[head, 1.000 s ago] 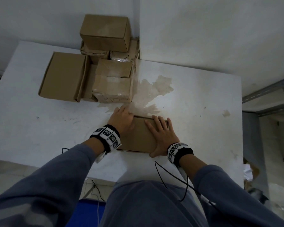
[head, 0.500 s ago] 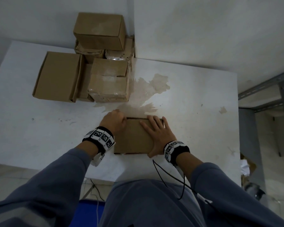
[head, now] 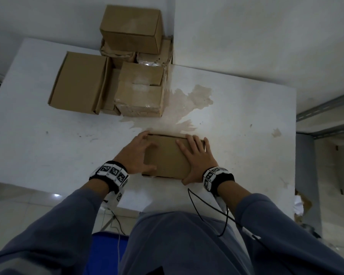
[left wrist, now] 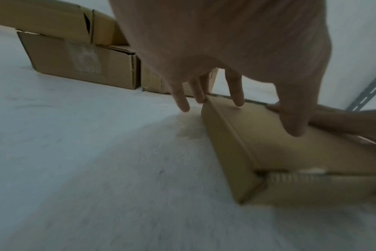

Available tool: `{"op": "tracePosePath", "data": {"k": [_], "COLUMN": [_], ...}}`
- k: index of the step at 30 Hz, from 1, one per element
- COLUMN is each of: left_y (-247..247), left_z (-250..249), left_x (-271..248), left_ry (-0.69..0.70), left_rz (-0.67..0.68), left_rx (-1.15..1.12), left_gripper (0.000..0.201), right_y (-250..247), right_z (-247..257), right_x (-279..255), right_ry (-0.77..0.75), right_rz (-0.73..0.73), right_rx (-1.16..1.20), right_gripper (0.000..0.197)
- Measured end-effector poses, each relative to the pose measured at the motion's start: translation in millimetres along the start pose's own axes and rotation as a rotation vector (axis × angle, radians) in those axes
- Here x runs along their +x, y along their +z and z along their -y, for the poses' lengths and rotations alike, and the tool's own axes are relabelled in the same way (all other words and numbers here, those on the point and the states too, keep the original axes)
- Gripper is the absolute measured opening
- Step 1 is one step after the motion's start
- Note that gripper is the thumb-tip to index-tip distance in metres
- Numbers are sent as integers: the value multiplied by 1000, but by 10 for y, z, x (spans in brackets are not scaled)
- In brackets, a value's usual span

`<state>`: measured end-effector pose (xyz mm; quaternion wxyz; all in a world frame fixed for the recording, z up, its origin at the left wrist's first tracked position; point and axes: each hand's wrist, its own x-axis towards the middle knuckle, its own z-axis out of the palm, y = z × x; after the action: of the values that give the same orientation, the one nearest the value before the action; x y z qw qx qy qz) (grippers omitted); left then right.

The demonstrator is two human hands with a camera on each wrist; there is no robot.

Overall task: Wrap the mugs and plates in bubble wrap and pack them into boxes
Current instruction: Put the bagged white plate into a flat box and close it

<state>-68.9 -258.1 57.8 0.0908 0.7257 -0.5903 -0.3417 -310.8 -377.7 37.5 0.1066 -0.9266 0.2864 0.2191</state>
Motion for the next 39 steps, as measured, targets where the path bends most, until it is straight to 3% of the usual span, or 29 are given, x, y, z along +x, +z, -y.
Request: {"op": "tracePosePath", "data": {"k": [4,8,17,27,31,35,39], "left_y": [101,133,149,144,110,115,184], "left_z": [55,107,120,161,133,-2,-144], "left_x": [-105,-52,-67,-42,-49,-49,5], "left_ry": [63,63,92,84,116,201,245], "left_rz": [33,26,67,65,84,31,89], "left_rx": [20,-63,-41,-161,-19,350,631], "left_gripper": [101,90,100,86,91,97,104], "right_y": [6,11,27,33,26,32,40], "right_z": [5,12,22,19,14,22,28], "right_x": [10,16,-6,-2,-3,-2,-3], "right_ry": [5,5,21,15,15,18,19], "right_rz": [16,19,5,18,24,25,27], "right_rx": [0,-7,-9,-9,-24,-29,-38], "right_gripper": [149,148,148,148,148,148,148]}}
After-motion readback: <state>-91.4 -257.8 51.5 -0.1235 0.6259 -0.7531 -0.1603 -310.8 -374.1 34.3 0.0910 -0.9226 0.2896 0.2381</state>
